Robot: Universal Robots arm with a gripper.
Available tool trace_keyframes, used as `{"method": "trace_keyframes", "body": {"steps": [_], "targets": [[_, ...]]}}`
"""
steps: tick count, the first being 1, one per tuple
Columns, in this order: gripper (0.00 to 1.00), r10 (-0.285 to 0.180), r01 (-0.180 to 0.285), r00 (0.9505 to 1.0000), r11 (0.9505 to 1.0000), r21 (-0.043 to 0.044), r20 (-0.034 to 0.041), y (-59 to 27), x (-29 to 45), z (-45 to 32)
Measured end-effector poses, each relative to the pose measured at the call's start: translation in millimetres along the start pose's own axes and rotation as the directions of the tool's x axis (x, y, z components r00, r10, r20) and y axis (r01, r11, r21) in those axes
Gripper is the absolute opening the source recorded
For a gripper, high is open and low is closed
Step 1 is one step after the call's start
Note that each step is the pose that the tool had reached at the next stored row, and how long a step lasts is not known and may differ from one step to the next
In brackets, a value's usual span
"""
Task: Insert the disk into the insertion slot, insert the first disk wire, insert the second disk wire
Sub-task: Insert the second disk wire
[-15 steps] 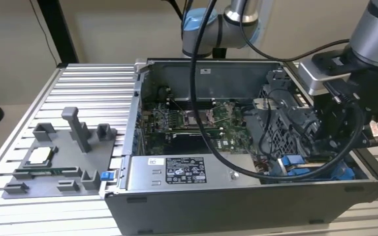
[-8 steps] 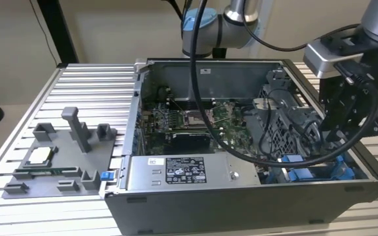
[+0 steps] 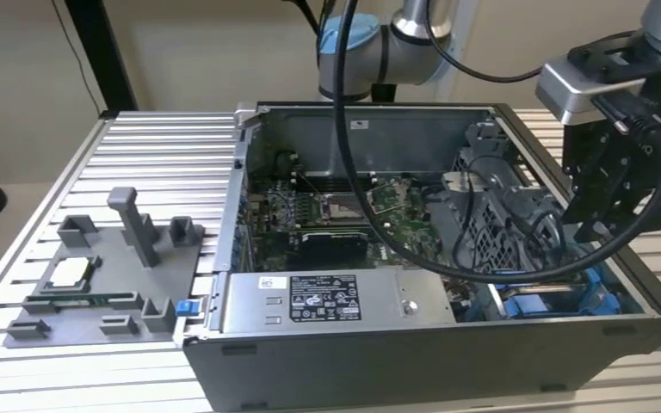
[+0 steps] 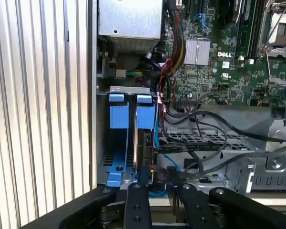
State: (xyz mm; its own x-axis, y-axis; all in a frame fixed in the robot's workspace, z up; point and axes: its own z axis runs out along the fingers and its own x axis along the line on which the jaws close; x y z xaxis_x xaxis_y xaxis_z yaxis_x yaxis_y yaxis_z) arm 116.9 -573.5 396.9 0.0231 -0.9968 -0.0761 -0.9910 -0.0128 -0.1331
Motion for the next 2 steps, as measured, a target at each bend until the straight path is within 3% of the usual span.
{"method": "trace_keyframes", "body": {"steps": [2], "targets": [[1.0,0.0,0.0,1.0,1.0,0.0,0.0,0.0,0.0,0.0]]}}
